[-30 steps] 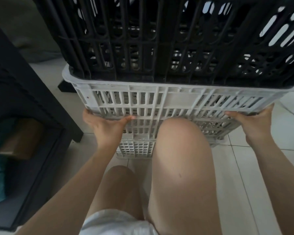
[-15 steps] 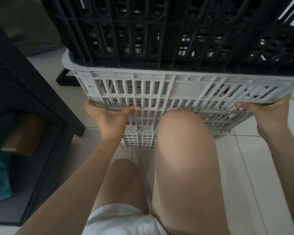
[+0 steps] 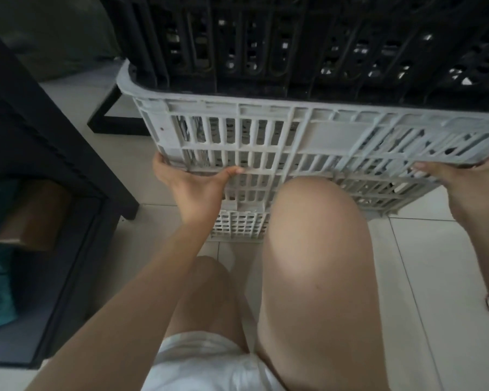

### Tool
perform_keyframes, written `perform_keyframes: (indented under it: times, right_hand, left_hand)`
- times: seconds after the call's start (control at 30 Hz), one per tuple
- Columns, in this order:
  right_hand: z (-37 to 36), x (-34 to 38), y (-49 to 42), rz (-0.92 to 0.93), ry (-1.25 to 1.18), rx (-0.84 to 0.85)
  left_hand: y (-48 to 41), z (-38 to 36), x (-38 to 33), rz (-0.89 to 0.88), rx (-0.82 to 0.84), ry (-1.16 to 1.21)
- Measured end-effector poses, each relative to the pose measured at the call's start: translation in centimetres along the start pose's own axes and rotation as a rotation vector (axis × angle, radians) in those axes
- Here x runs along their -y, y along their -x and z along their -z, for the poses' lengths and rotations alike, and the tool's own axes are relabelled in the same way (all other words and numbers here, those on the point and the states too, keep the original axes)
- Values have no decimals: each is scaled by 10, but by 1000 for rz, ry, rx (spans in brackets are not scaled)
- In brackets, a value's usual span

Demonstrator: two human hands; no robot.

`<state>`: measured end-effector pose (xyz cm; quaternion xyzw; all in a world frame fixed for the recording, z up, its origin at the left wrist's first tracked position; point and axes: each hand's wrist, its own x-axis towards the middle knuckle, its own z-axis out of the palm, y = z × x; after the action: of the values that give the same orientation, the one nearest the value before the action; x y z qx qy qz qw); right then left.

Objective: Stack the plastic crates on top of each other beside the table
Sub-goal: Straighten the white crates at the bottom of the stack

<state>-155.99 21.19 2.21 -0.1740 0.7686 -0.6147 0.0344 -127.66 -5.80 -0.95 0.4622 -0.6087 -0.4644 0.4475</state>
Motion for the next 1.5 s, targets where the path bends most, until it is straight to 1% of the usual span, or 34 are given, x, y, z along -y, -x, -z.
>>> perform_keyframes:
  times: [0.07, 0.2, 0.43, 0.5, 0.57, 0.7, 0.77, 0.8, 0.87, 0.93, 1.07, 1.2, 1.27, 1.4, 1.5]
  right_hand:
    - [-2, 8, 3, 14, -10, -3]
    - [-12, 15, 7, 107, -39, -9]
    - [-16, 16, 6, 87, -11, 42]
    - [-14, 6, 7, 51, -4, 67]
    - [-16, -7, 10, 5, -42, 105]
    - [-20, -31, 18, -193, -127, 165]
    - [-16, -47, 18, -244, -63, 247]
    - [-17, -48, 20, -246, -21, 293]
    - [-20, -57, 23, -260, 0, 328]
    - [-22, -64, 24, -316, 4, 320]
    - [-19, -69, 16, -438, -44, 389]
    - [-11, -72, 5, -386, -15, 460]
    - [-11, -72, 3, -388, 12, 499]
    - [-14, -78, 0, -336, 88, 474]
    - [-13, -87, -4, -273, 136, 461]
  left_hand:
    - [1, -3, -2, 5, 5, -6]
    - [-6, -5, -1, -8, 4, -22]
    - [-12, -3, 5, -46, 68, -59]
    - [-16, 3, 12, -29, 105, -41]
    - [-17, 8, 19, 59, 164, -91]
    - [-22, 15, 39, 235, 254, -211]
    - [-25, 15, 40, 294, 296, -245]
    - [-28, 14, 43, 291, 308, -262]
    - [-32, 16, 44, 251, 333, -291]
    - [-37, 18, 49, 239, 350, -278]
    - [-42, 20, 42, 245, 425, -307]
    - [-44, 22, 33, 221, 470, -327]
    - [-39, 20, 32, 195, 497, -335]
    - [-36, 14, 29, 130, 505, -338]
    - [-41, 17, 35, 130, 524, -331]
